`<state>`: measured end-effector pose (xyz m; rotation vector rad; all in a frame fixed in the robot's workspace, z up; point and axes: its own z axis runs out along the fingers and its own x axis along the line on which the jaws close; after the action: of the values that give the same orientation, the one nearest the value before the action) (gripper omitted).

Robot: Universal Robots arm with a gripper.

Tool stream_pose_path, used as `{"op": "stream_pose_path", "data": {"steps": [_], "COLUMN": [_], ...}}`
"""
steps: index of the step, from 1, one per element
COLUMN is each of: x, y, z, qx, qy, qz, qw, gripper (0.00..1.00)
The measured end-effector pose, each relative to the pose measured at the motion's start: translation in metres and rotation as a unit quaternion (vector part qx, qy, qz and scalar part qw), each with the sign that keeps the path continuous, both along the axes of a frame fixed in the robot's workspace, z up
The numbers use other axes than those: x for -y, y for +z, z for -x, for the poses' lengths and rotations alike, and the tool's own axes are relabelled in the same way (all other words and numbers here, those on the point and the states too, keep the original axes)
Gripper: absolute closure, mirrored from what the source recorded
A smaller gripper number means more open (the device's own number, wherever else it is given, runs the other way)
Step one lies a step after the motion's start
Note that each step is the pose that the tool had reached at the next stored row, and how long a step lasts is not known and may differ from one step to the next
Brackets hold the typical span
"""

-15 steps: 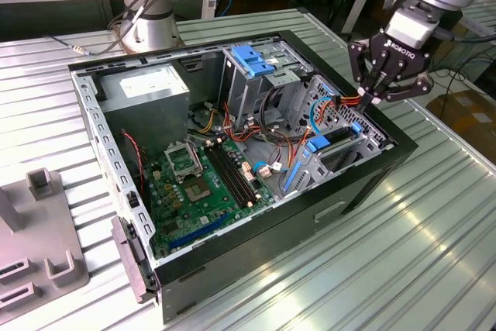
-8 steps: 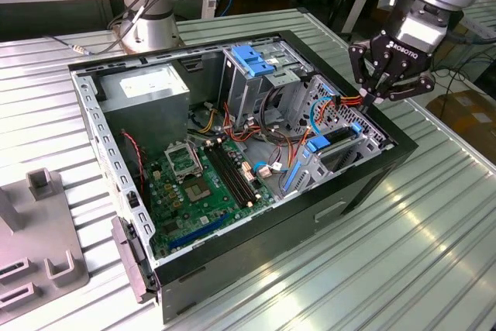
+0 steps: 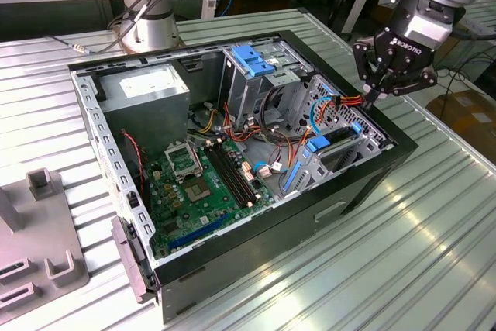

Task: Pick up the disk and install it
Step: 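Insert the first disk wire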

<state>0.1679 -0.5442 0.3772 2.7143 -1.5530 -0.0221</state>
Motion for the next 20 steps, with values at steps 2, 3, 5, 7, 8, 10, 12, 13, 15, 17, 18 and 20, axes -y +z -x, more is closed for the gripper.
{"op": "stream_pose_path", "data": {"steps": [2,3,5,7,8,10,12,13,15,17,18,20], "x": [-0.0016,-0.0027,-0.0052,-0.0067,-0.0069,-0.0071,-0.0071,-0.0071,-0.0071,-0.0071,-0.0071,-0.0083], "y": [0.0,0.0,0.0,-0.0001,-0.0001,-0.0003,-0.0007,-0.0009,-0.0019,-0.0024,-0.0023,-0.0021], "z": [-0.0027,-0.0045,-0.0087,-0.0111,-0.0117,-0.0131,-0.0143,-0.0147,-0.0155,-0.0158,-0.0158,-0.0158], "qx": [0.0,0.0,0.0,0.0,0.0,0.0,0.0,0.0,0.0,0.0002,0.0002,0.0002], "qy": [0.002,0.004,0.009,0.015,0.017,0.036,0.05,0.054,0.07,0.079,0.079,0.082], "qz": [0.0,0.0,0.0,0.0,0.0,0.0001,-0.0001,0.0,0.0001,0.0001,0.0001,0.0002], "qw": [1.0,0.99999,0.99996,0.99989,0.99985,0.99935,0.99875,0.99852,0.99754,0.99685,0.99684,0.99664], "gripper": [0.9,0.9,0.9,0.9,0.9,0.9,0.9,0.9,0.9,0.83,0.83,0.83]}}
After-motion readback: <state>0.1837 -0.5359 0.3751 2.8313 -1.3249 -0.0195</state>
